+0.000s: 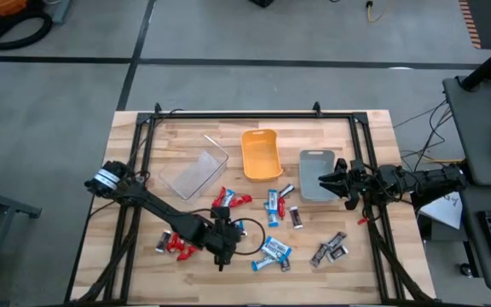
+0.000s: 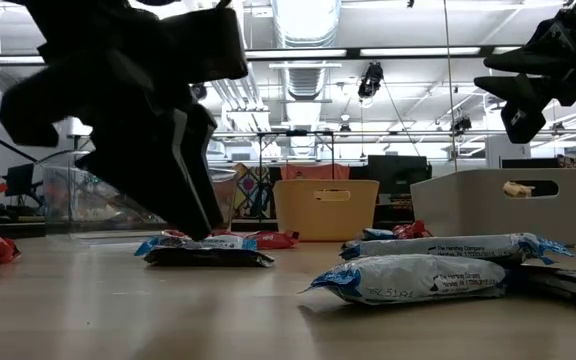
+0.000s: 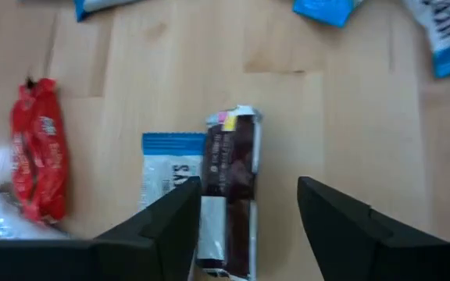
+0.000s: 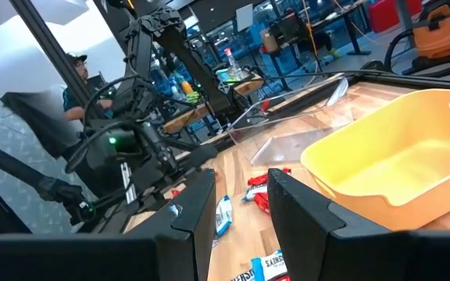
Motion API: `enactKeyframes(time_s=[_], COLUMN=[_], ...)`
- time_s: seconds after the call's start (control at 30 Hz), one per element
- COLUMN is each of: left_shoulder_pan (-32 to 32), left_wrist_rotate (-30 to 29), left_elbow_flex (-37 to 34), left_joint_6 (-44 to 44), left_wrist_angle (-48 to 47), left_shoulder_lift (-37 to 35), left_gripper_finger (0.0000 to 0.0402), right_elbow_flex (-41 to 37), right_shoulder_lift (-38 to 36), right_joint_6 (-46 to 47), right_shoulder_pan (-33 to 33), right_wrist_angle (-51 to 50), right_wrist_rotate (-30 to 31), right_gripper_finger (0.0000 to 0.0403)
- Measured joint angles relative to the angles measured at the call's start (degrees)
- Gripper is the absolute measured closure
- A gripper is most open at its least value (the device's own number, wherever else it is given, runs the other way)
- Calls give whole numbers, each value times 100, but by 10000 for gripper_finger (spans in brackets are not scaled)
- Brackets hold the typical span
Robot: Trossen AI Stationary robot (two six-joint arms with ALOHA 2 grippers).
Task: Organize candy in baskets
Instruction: Put the brown chocolate into the transparent bin
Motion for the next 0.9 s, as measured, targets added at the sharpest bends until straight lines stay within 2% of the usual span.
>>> enactKeyframes(time_s=[0.53,0.9], left_shoulder_pan=[-9,-4], left_wrist_rotate=[-74,-110], left_elbow_flex=[12,15], left_joint_6=[-76,83], left_wrist_angle=[48,62], left_shoulder_lift=[439,512], left_gripper_finger=[267,385], right_elbow_flex=[0,0], right_shoulder_lift=[0,0], right_joint_6=[6,1], right_shoulder_pan=[0,0], right_wrist_angle=[-3,12], right_wrist_rotate=[2,3], right_gripper_finger=[294,294])
